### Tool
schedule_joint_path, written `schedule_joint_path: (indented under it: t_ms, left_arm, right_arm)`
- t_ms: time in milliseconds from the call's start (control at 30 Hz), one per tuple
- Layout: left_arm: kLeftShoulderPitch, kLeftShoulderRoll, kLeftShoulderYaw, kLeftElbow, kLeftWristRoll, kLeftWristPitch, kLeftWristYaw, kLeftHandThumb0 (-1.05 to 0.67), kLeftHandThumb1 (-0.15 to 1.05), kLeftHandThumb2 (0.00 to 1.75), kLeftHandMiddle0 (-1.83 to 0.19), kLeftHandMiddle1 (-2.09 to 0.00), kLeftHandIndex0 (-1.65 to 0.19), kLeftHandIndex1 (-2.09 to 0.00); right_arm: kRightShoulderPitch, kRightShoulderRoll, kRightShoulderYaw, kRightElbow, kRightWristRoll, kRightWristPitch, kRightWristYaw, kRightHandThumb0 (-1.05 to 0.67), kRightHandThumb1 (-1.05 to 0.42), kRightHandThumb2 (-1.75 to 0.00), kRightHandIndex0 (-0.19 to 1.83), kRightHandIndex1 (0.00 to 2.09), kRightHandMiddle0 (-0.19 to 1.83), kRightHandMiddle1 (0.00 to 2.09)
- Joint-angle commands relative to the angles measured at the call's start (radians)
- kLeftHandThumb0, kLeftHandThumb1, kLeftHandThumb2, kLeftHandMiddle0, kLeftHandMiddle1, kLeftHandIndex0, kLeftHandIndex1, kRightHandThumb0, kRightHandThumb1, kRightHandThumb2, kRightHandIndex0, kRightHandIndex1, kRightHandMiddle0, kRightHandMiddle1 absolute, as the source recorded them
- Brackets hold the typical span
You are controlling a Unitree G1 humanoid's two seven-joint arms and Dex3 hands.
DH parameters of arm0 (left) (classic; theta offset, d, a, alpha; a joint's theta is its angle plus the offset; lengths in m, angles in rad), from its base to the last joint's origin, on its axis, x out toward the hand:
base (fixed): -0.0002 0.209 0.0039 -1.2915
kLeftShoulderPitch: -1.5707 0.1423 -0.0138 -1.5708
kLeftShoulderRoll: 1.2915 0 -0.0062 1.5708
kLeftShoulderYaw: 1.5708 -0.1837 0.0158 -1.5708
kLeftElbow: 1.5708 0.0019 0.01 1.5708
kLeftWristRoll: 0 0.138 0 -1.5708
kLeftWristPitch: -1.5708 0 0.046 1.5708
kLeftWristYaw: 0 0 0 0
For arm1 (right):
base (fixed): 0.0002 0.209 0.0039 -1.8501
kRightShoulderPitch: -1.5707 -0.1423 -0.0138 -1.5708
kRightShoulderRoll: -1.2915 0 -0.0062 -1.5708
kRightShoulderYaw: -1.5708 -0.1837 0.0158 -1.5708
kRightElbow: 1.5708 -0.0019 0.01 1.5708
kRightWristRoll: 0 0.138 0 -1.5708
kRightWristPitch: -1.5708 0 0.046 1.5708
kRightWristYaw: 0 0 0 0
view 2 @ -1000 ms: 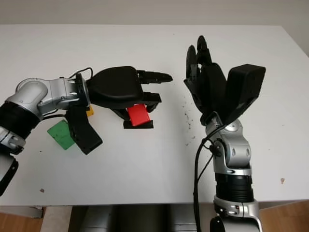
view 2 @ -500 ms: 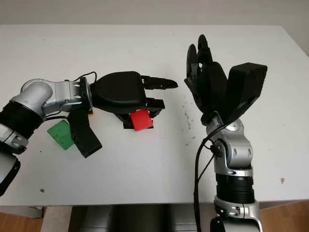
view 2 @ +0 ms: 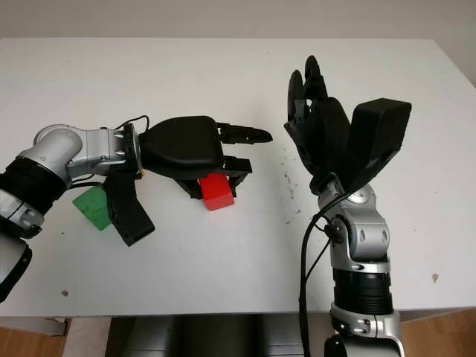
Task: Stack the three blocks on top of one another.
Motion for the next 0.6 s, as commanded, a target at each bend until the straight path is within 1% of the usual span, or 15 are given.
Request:
schedule_joint_path:
  t_ms: [0, 67, 300, 567]
  left_arm:
    - [-0.029, 0.005, -0.011, 0.011, 0.003, 0.002, -0.002, -0.44, 0.88, 0.05, -0.13, -0.05, -0.42, -1.39]
    - [-0.032, 0.008, -0.018, 0.011, 0.017, 0.008, 0.005, -0.44, 0.88, 0.05, -0.13, -0.05, -0.42, -1.38]
    - [-0.040, 0.012, -0.050, 0.026, 0.082, 0.045, 0.086, -0.46, 0.89, 0.05, -0.13, -0.05, -0.43, -1.38]
    - [-0.058, 0.014, -0.075, 0.042, 0.099, 0.065, 0.080, -0.45, 0.90, 0.06, -0.10, -0.04, -0.39, -1.43]
  right_arm:
    - [0.005, -0.007, -0.002, -0.028, 0.000, 0.001, 0.000, -0.72, -1.05, -0.66, -0.19, 0.00, -0.19, 0.00]
    - [0.004, -0.004, -0.003, -0.029, 0.005, 0.004, 0.000, -0.72, -1.05, -0.66, -0.19, 0.00, -0.19, 0.00]
    - [0.004, -0.003, -0.001, -0.031, 0.004, 0.006, -0.008, -0.72, -1.05, -0.65, -0.19, 0.00, -0.19, 0.00]
    - [0.009, -0.005, 0.000, -0.036, 0.005, 0.004, -0.003, -0.72, -1.05, -0.66, -0.19, 0.00, -0.19, 0.00]
